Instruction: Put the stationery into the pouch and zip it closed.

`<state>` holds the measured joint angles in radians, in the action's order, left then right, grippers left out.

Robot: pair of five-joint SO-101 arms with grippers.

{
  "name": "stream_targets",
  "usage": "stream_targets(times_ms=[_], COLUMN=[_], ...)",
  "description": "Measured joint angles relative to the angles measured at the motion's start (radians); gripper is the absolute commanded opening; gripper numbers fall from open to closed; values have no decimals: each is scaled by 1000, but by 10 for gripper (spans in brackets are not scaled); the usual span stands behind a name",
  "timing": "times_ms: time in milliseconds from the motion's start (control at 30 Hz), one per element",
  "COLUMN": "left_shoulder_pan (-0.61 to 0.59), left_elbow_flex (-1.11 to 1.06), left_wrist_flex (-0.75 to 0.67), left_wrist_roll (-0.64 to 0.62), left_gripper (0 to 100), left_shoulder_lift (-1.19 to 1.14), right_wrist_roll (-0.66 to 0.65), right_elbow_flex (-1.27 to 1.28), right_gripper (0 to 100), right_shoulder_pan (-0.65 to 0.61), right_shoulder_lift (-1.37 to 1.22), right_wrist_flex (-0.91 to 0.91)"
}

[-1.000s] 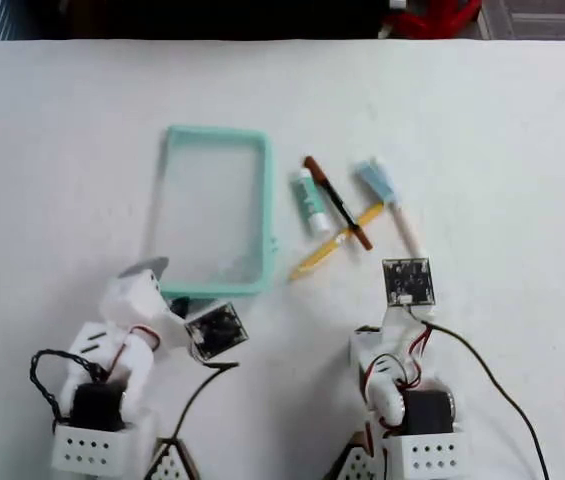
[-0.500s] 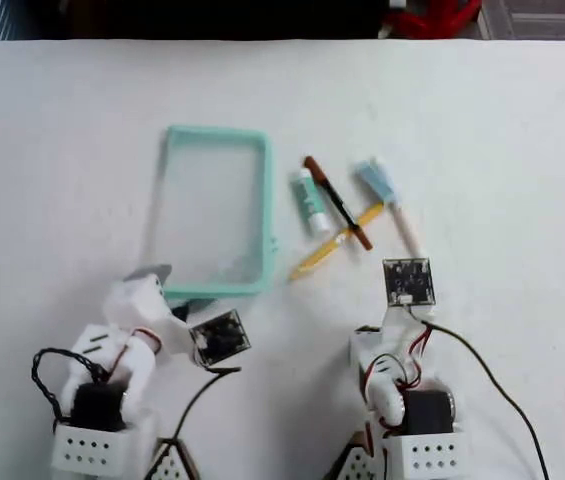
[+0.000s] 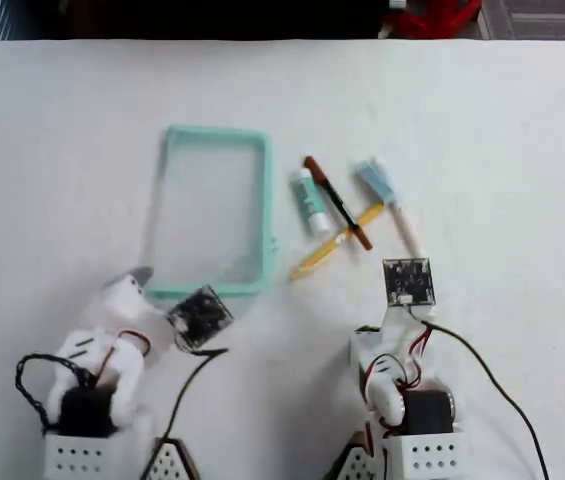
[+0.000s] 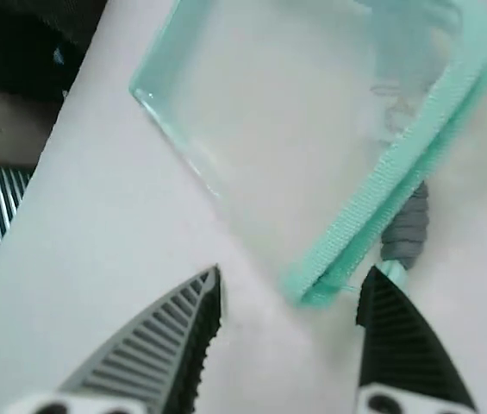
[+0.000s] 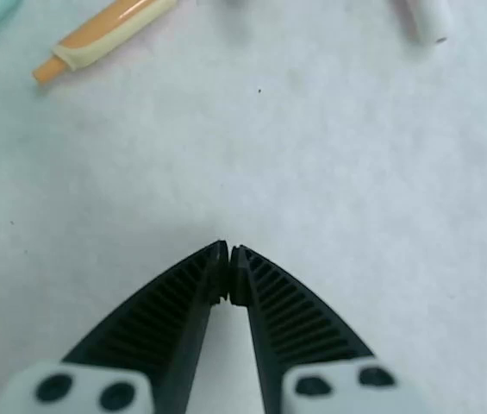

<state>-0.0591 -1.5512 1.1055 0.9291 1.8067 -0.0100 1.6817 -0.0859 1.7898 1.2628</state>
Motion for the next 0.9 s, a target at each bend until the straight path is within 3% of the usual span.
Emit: stream_targets(times_ms=[233, 500, 667, 900], left_shoulder_pan=[-9, -9, -9, -20], left_elbow_flex=[258, 270, 270, 203], left_wrist_flex=[55, 115, 115, 8], left_wrist_roll=[-364, -434, -606, -872], left_gripper=[258, 256, 256, 257], left_shoulder_lift=[14, 14, 14, 14], right_wrist_roll=[0, 0, 3, 3], right_elbow_flex=[0, 0, 0, 0], right_gripper=[18, 18, 18, 18], right_shoulder_pan=[0, -2, -5, -173], right_shoulder_lift=[0, 0, 0, 0], right_wrist_flex=[0, 0, 0, 0])
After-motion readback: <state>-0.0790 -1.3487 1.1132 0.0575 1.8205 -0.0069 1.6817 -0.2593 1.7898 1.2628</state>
